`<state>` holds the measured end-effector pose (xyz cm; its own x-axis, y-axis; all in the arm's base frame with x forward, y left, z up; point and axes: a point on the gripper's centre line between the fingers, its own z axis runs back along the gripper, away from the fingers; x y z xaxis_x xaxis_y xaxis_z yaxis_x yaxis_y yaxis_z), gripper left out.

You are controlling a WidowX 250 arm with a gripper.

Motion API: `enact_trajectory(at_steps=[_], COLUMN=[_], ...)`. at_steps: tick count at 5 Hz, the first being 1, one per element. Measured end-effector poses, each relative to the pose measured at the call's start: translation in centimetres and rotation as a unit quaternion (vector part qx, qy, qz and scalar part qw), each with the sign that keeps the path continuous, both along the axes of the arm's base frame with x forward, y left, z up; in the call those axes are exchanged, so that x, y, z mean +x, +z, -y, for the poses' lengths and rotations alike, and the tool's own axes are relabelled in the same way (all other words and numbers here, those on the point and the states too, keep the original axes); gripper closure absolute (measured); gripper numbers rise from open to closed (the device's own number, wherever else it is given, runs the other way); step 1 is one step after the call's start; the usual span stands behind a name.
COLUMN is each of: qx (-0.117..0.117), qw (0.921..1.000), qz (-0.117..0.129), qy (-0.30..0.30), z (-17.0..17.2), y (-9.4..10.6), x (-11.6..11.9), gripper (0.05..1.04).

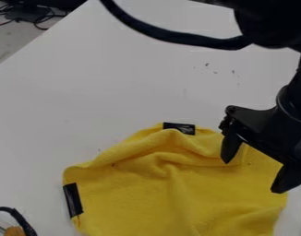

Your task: Unfold the top edge of the cloth

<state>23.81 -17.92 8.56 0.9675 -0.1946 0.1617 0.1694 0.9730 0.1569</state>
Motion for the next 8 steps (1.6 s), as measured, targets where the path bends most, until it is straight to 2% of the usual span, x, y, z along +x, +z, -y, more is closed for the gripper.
enact_trajectory(at_steps=[1, 3, 4, 5, 6, 7, 8], qx=[0.041, 0.05, 0.053, 0.058, 0.038, 0.034, 0.023], qw=[0.999, 0.9972, 0.9973, 0.9977, 0.9984, 0.9981, 0.9973], qz=[0.017, 0.027, 0.025, 0.017, 0.023, 0.015, 0.013], qy=[-0.009, -0.049, -0.044, -0.03, -0.035, -0.049, -0.068], z=[-1.0, -6.3, -8.6, -10.4, -11.2, -11.8, -12.3], y=[-0.4, -1.4, -2.2, -4.0, -4.4, -6.4, -7.3], x=[2.8, 9.7, 10.1, 9.1, 9.6, 10.2, 12.0], gripper=[0.083, 0.083, 0.083, 0.083, 0.083, 0.083, 0.083])
